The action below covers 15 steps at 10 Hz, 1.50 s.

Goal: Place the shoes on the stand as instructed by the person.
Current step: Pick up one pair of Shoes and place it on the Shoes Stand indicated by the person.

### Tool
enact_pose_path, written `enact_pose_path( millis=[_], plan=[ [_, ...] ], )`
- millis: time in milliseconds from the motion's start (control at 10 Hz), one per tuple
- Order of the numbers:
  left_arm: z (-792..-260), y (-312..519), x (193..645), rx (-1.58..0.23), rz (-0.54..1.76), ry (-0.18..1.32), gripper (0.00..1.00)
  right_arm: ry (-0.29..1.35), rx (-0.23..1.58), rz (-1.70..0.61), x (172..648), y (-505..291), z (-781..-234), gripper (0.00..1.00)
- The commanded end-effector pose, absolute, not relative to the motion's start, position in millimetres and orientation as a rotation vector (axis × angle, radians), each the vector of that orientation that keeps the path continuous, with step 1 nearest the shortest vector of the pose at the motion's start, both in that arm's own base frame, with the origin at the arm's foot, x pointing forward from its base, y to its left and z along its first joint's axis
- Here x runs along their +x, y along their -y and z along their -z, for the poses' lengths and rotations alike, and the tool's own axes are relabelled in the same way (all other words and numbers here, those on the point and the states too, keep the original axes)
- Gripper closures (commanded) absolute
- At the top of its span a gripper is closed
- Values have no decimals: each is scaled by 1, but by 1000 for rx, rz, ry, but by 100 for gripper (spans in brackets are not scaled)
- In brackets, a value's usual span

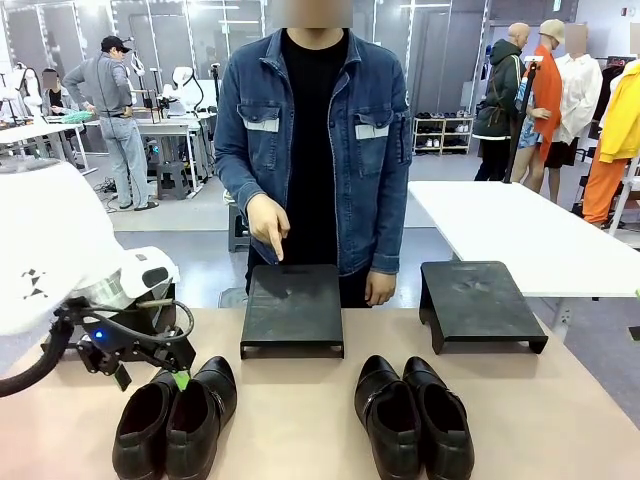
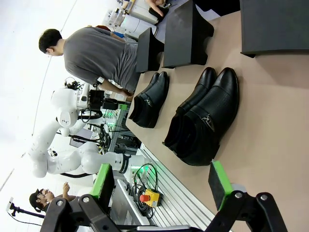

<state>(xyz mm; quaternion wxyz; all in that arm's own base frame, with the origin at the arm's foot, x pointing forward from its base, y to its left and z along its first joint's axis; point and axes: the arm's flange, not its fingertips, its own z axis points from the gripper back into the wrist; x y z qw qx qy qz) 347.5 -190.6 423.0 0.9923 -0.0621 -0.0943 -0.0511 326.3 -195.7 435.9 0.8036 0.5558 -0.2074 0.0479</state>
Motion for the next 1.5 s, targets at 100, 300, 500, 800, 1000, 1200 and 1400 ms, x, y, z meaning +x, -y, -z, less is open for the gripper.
enact_pose_path(
  millis=[100, 300, 500, 800, 1000, 1200, 1400],
  plan=[
    [-390, 200, 346, -81, 43, 203, 0, 452, 1202, -108, 326, 196, -436, 0],
    [-373, 202, 347, -63, 44, 183, 0, 452, 1202, -108, 326, 196, -436, 0],
    [-362, 203, 347, -52, 29, 174, 0, 452, 1202, -108, 326, 196, -436, 0],
    [-345, 204, 352, -48, 13, 174, 7, 452, 1202, -108, 326, 196, -436, 0],
    [-339, 204, 354, -51, 9, 173, 67, 452, 1202, -108, 326, 196, -436, 0],
    [-337, 205, 356, -47, -3, 188, 100, 452, 1202, -108, 326, 196, -436, 0],
    [-335, 204, 357, -47, -13, 187, 100, 452, 1202, -108, 326, 196, -436, 0]
  ],
)
